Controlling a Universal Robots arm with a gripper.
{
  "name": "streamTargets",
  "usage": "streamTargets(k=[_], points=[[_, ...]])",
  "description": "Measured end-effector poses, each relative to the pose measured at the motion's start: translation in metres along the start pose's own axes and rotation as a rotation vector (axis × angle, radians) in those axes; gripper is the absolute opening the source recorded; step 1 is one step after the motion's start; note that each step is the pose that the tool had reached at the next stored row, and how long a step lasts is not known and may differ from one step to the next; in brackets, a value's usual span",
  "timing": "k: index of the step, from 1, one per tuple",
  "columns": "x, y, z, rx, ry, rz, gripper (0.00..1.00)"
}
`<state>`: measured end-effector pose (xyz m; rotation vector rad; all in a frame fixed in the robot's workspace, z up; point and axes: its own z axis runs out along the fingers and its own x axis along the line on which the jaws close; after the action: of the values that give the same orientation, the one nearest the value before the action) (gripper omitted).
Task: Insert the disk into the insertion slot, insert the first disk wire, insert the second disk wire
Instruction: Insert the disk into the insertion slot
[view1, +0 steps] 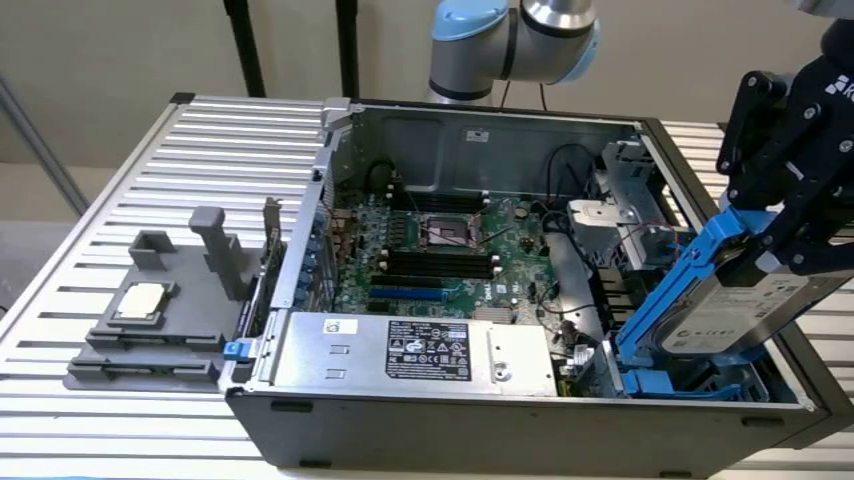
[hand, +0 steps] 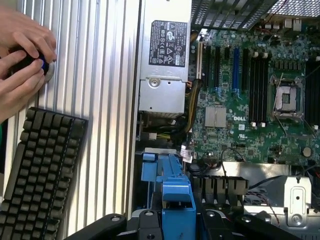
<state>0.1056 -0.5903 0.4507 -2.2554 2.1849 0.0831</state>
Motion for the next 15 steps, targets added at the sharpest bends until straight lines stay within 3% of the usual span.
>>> streamTargets(k=[2, 7, 15], points=[[0.0001, -0.0005, 0.0008, 0.0002, -0.0021, -0.001, 0.32], [0.0002, -0.0007, 0.0032, 0.0005, -0.0136, -0.001, 0.32], [0.0008, -0.0008, 0.0043, 0.0005, -0.0147, -0.001, 0.32]])
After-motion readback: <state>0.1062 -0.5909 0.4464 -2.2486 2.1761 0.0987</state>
